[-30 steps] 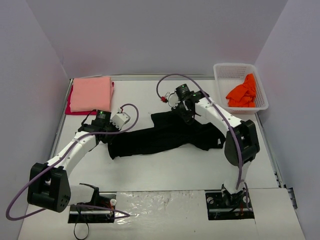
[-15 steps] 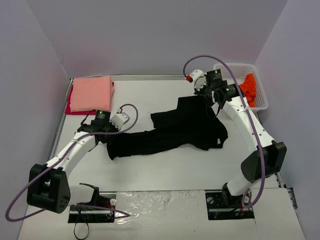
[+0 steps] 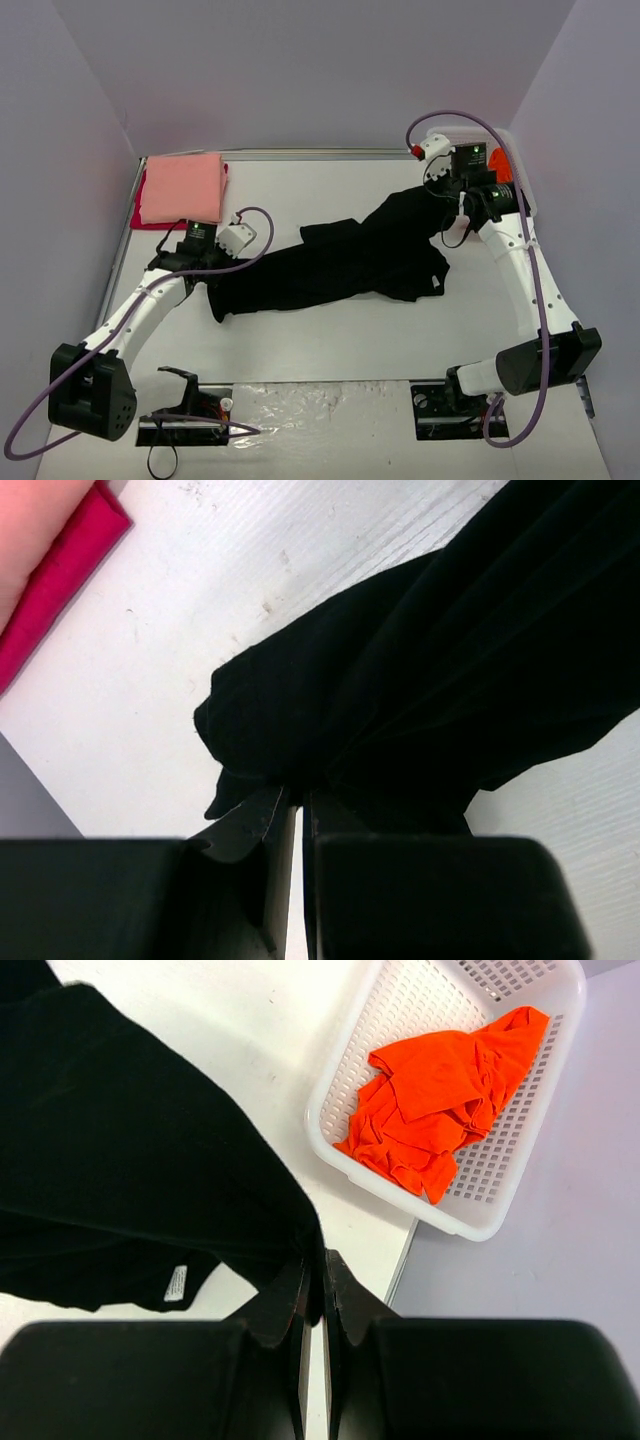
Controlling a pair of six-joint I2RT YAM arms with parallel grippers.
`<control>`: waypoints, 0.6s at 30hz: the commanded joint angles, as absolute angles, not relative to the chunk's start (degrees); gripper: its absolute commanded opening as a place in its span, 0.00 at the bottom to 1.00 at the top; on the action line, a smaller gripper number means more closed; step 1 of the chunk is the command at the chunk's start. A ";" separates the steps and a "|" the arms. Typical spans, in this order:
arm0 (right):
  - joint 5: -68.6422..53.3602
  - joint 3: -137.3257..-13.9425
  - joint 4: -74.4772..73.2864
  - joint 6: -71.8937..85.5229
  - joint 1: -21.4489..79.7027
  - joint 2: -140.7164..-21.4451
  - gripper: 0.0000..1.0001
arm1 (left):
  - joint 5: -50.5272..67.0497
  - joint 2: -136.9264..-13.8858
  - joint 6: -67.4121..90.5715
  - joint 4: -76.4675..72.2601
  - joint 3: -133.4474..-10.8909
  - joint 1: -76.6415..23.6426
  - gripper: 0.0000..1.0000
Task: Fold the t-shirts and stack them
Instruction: Flatten out the tshirt
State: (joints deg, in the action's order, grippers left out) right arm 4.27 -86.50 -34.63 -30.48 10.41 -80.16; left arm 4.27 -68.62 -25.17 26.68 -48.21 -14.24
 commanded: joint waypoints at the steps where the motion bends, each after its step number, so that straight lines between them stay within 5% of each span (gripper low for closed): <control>1: 6.59 -84.82 -34.10 -31.03 9.41 -77.52 0.00 | 1.05 -65.57 -28.20 29.07 -48.96 -13.89 0.06; 8: 3.08 -80.78 -33.49 -30.24 9.23 -76.38 0.00 | 13.97 -65.30 -36.65 39.90 -46.77 -14.68 0.56; 18: 2.46 -79.45 -32.52 -29.44 9.23 -78.05 0.00 | 2.64 -67.05 -34.55 22.97 -42.19 -14.15 0.75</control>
State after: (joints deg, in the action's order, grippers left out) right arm 2.66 -79.59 -33.54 -30.04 9.67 -78.02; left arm 7.18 -66.30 -35.24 31.66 -41.34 -14.55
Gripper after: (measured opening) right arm 0.016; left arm 0.747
